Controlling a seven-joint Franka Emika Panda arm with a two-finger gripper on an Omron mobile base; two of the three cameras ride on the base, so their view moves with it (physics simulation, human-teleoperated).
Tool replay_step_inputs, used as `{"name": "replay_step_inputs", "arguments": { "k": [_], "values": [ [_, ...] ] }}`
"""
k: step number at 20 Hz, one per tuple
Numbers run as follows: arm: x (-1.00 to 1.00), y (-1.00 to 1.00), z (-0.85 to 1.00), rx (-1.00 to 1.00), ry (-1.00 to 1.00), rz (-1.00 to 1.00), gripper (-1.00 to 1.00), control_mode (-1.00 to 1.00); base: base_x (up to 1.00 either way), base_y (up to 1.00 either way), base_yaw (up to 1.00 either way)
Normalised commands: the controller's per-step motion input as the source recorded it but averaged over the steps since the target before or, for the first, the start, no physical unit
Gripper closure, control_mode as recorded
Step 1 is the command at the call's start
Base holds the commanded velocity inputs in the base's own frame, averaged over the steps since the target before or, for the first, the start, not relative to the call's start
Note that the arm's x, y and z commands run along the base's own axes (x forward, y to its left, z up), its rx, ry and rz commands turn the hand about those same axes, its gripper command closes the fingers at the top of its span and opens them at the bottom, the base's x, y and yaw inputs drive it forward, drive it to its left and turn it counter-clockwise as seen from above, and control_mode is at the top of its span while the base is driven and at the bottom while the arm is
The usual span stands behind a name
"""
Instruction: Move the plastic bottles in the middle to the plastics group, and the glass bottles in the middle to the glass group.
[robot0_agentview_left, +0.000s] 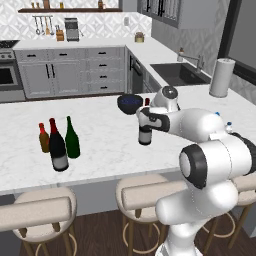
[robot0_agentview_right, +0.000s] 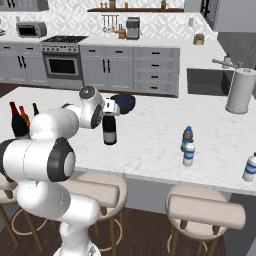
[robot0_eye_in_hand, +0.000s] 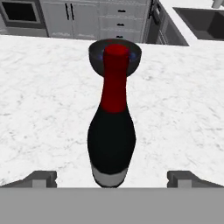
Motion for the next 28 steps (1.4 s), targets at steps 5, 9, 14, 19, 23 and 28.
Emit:
{"name": "replay_step_inputs", "arguments": {
  "k": [5, 9, 14, 19, 23, 28],
  "values": [
    [0.31, 0.00, -0.25, 0.00, 0.03, -0.01, -1.00, -1.00, 0.00, 0.00, 0.00],
    [0.30, 0.00, -0.15, 0.01, 0.01, 0.00, -1.00, -1.00, 0.00, 0.00, 0.00],
    [0.24, 0.01, -0.16, 0.00, 0.01, 0.00, -1.00, -1.00, 0.00, 0.00, 0.00],
    [0.29, 0.00, -0.20, 0.00, 0.02, 0.00, -1.00, -1.00, 0.00, 0.00, 0.00],
    [0.28, 0.00, -0.15, 0.00, 0.01, 0.00, -1.00, -1.00, 0.00, 0.00, 0.00],
    [0.20, 0.00, -0.11, 0.00, 0.00, 0.00, -1.00, -1.00, 0.00, 0.00, 0.00]
  ]
}}
